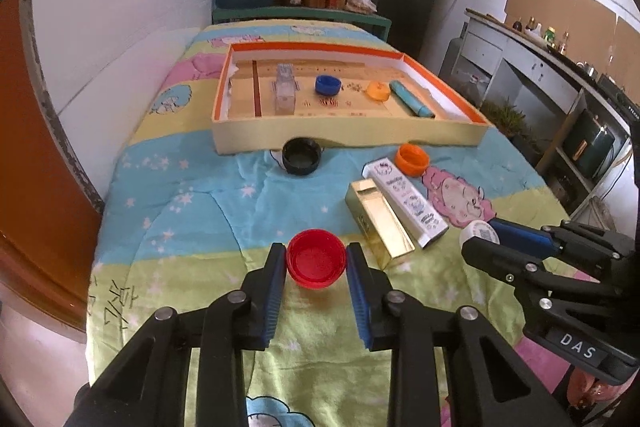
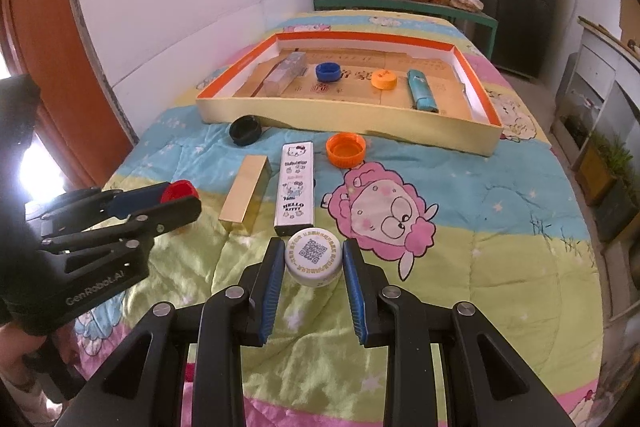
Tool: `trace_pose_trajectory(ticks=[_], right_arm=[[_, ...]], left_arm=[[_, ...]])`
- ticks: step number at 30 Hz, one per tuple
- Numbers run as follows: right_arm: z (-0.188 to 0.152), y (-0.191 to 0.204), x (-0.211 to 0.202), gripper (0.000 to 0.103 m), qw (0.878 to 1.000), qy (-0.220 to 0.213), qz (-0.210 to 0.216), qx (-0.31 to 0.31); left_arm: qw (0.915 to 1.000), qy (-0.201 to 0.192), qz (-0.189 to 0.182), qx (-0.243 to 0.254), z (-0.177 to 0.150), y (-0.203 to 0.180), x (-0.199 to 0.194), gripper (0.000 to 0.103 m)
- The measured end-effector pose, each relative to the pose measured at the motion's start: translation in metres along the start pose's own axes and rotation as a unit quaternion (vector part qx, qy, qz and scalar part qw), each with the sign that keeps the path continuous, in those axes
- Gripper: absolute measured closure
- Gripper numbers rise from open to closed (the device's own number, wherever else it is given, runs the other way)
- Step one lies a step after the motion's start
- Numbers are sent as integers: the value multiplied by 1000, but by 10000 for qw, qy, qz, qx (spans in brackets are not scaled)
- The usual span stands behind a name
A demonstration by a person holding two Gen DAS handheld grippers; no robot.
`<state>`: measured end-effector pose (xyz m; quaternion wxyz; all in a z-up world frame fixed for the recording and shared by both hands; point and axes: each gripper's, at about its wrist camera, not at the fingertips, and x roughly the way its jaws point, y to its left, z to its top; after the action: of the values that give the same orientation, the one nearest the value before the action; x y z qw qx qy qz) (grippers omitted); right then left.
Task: Organize rigid objects
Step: 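Grasp the red cap with the left tool while the right tool grasps the white round tin, then carry the red cap and white tin into the tray with both tools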
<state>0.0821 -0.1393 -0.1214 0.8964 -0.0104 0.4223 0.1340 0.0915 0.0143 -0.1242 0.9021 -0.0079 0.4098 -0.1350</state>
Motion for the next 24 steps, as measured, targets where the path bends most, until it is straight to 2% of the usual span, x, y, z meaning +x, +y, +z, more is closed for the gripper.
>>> trace_pose_trajectory(ticks=[24], right_arm=[[38,-10,-11,73,9993,-376,-11,-17]], left_arm=[[9991,-423,-8,-66,48,-12,-18,72]])
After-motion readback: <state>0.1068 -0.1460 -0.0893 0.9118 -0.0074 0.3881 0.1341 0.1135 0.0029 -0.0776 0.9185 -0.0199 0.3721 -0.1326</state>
